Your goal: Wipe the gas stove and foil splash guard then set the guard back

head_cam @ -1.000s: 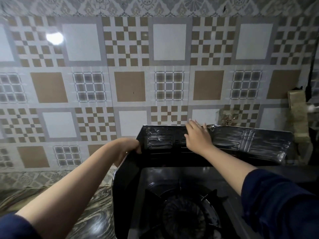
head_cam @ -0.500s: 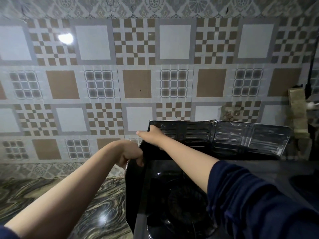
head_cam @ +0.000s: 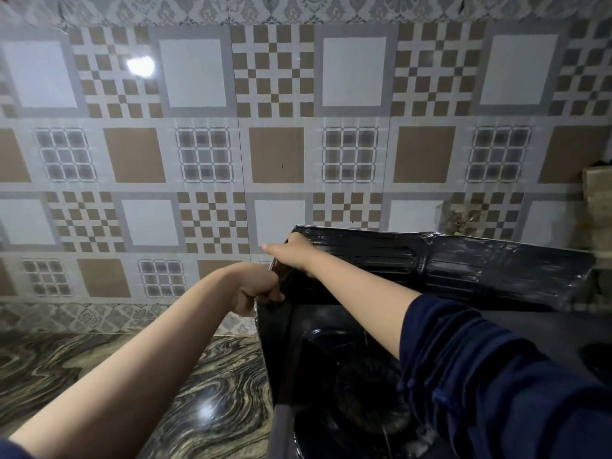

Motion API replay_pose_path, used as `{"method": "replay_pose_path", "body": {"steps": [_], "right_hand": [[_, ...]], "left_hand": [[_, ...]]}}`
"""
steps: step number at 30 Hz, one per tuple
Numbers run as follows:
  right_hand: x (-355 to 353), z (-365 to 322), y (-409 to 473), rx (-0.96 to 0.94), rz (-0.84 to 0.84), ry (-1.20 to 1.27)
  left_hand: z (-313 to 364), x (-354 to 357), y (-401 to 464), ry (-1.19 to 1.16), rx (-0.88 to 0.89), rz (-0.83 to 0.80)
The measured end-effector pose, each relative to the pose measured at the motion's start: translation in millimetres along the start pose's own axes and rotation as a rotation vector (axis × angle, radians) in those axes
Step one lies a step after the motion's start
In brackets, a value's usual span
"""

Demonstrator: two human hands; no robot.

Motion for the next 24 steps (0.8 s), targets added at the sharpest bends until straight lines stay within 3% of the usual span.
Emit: {"method": "replay_pose_path", "body": {"steps": [6,17,24], "right_hand": [[-5.0,-0.5,-10.3,0.010,0.028,-0.026],[-41.7,4.9,-39.3,0.079,0.141,-0.043],[-68.5,0.2,-76.7,0.065,0.230,-0.072]], "left_hand": [[6.6,9.7,-4.4,-0.025,-0.036,-0.046],[22.1,8.5,-38.2,-0.023,-0.030,0.053],[38.0,1.4,-69.2,-0.018,0.226,0.411]]}}
Point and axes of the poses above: each hand's wrist, its own y-axis towards the middle knuckle, its own x-axis out of the palm, z = x × y, the point moved 4 cm from there along y, towards the middle knuckle, and after that the axes turned 1 degree about -y, right-handed, at the moved point
